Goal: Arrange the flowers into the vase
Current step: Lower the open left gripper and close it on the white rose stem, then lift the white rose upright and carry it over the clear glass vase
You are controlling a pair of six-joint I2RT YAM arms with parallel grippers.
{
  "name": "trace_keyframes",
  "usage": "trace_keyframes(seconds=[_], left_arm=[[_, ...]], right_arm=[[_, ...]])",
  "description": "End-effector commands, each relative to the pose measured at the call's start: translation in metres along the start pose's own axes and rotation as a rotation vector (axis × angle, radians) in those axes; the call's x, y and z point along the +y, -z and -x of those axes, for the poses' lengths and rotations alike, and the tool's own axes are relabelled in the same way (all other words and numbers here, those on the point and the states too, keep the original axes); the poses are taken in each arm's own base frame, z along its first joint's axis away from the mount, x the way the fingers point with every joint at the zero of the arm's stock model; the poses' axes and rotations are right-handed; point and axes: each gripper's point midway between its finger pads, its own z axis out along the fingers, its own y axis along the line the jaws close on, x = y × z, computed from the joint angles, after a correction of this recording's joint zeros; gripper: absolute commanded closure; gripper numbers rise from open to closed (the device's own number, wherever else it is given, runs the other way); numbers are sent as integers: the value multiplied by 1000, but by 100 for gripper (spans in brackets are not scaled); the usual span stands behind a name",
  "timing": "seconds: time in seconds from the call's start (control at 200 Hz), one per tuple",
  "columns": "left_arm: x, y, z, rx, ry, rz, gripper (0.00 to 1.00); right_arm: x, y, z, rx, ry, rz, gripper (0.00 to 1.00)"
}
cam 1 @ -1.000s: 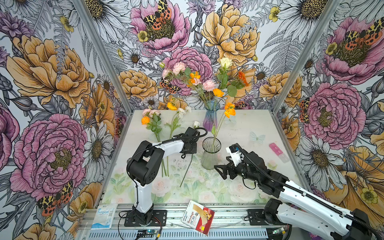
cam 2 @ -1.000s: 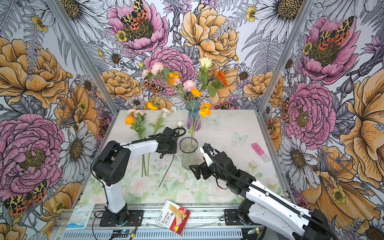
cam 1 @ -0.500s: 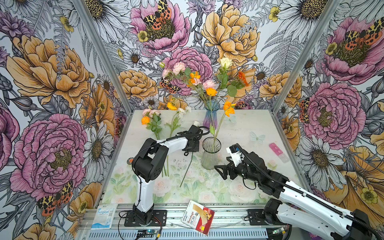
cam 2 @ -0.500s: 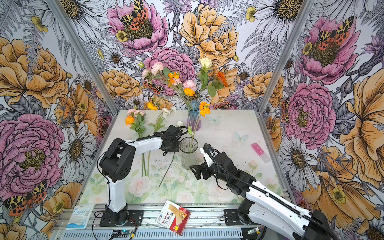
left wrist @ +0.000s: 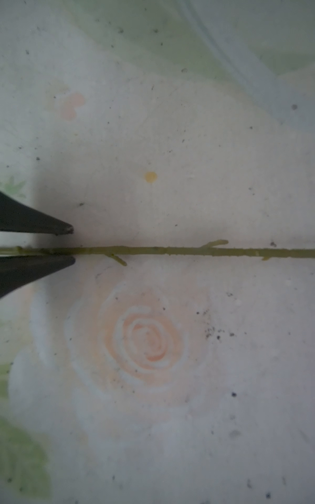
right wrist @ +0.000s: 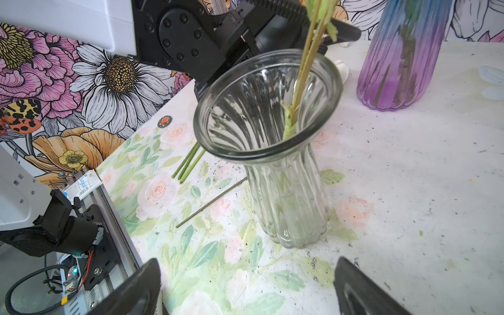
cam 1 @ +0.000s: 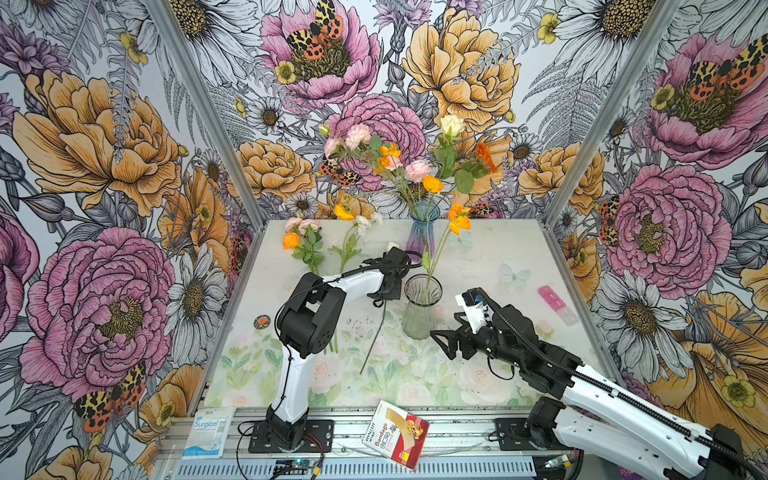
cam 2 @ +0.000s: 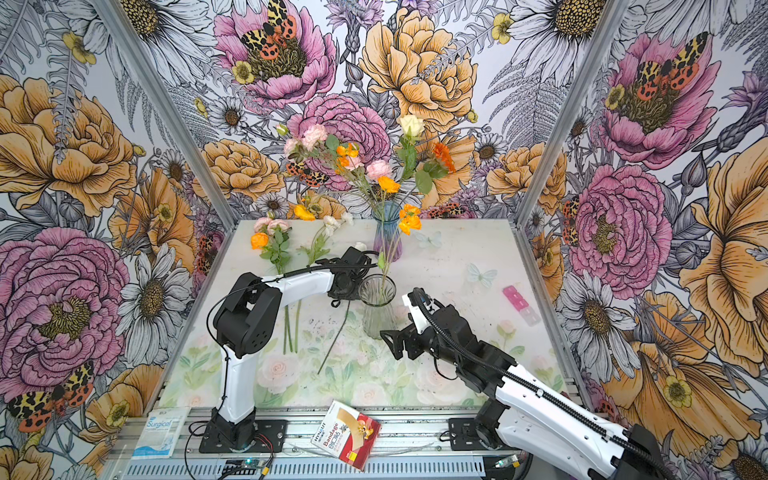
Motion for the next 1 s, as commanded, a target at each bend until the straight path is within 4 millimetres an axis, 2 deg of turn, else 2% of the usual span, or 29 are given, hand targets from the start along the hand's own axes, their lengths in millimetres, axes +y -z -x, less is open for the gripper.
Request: trace_keyframes(seconds=[0.0, 0.16, 0.315, 0.42, 0.656, 0.681, 0.726, 0.991], left_arm=[[3, -17, -27, 120, 9, -32, 89], [6, -16, -28, 131, 11, -47, 100], [14, -9, -23, 115, 11, -48, 100], [22, 6, -14, 79, 16, -47, 100], [45, 69, 19, -77, 61, -56, 100], [48, 86, 27, -119, 70, -66, 100], [52, 100, 32, -154, 80, -69, 100], [73, 181, 45, -342, 155, -96, 100]], right_arm=[[3, 1, 2, -11, 6, 10, 0], [3, -2, 1, 0, 9, 10, 1], [3, -4, 0, 10, 7, 9, 1], [3, -4, 0, 8, 8, 7, 0], [1, -4, 2, 2, 10, -2, 0], [2, -5, 2, 2, 11, -1, 1], [2, -5, 4, 1, 13, -1, 0], [6, -9, 14, -8, 34, 11, 1]])
